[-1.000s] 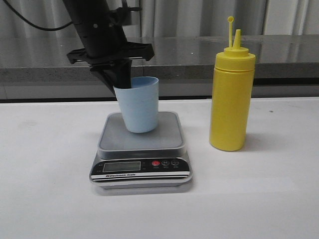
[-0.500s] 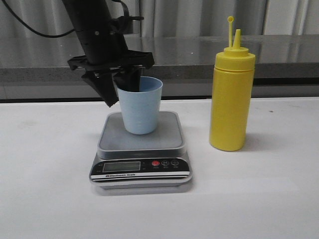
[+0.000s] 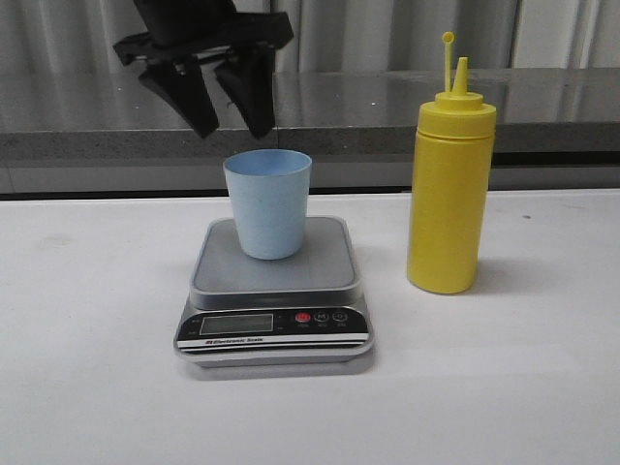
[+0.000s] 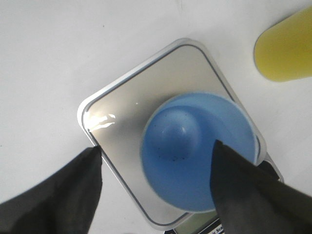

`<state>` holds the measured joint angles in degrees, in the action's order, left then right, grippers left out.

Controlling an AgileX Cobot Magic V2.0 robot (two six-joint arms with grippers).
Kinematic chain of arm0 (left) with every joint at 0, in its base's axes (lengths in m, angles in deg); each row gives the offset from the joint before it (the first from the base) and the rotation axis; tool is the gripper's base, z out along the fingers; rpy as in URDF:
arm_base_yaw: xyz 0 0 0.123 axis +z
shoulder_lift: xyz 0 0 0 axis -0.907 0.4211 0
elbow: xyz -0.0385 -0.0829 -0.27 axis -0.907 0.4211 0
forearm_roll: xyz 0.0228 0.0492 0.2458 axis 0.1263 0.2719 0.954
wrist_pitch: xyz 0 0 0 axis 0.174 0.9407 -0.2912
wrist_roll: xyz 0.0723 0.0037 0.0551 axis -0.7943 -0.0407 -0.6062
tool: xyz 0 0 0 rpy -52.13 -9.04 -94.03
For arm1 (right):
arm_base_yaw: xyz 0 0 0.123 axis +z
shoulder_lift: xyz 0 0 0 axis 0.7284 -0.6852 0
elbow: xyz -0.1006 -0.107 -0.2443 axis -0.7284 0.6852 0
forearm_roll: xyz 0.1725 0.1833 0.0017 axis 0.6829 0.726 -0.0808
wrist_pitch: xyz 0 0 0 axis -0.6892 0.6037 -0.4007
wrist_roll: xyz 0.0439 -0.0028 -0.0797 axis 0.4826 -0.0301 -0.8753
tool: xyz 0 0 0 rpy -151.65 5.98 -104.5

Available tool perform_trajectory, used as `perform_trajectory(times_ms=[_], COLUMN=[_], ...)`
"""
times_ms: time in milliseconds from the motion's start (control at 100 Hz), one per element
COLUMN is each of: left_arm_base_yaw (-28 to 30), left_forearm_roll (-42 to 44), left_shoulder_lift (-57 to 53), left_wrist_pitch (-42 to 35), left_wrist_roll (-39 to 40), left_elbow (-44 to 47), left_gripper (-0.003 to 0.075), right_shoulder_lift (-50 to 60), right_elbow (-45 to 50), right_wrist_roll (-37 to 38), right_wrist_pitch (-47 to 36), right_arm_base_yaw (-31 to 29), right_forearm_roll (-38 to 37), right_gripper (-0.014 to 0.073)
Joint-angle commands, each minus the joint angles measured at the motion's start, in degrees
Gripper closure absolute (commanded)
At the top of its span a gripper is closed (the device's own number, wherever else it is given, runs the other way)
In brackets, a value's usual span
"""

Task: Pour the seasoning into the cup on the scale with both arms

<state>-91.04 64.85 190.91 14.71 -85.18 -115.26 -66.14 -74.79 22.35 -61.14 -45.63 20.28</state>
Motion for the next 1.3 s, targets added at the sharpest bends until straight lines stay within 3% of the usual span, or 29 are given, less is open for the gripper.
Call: perform_trajectory(times_ms=[0, 260, 480, 820, 1060, 1290], left_arm_base_yaw=[0.1, 2.8, 6.7, 13.0, 13.6, 13.6], left_forearm_roll=[-0.4, 1.1, 2.3, 4.5, 5.7, 5.9], left_shoulder_lift=[-5.8, -14.5, -25.5, -48.2, -65.4, -81.4], left_wrist_pitch=[-2.9, -6.4, -14.0, -32.5, -45.7, -50.6], left_wrist_roll=[-0.1, -0.1, -0.1, -0.1, -0.1, -0.1], left_elbow=[-1.6, 0.3, 10.1, 38.1, 58.5, 72.9], left_gripper=[0.0265, 0.0266, 0.0266, 0.0266, 0.0266, 0.0266], right_shoulder_lift=[0.8, 0.8, 0.8, 0.8, 0.8, 0.8], right_elbow=[0.0, 0.0, 0.0, 0.0, 0.0, 0.0], right_wrist_roll=[0.2, 0.2, 0.2, 0.2, 0.2, 0.2], right_wrist_pitch=[-4.6, -4.6, -4.6, -4.6, -4.6, -4.6], right_arm_base_yaw=[-0.4, -0.4, -0.4, -0.4, -0.4, -0.4], right_forearm_roll=[-0.1, -0.1, -0.1, -0.1, -0.1, -0.1], right_gripper=[0.0661, 0.0661, 0.0661, 0.0661, 0.0661, 0.0661])
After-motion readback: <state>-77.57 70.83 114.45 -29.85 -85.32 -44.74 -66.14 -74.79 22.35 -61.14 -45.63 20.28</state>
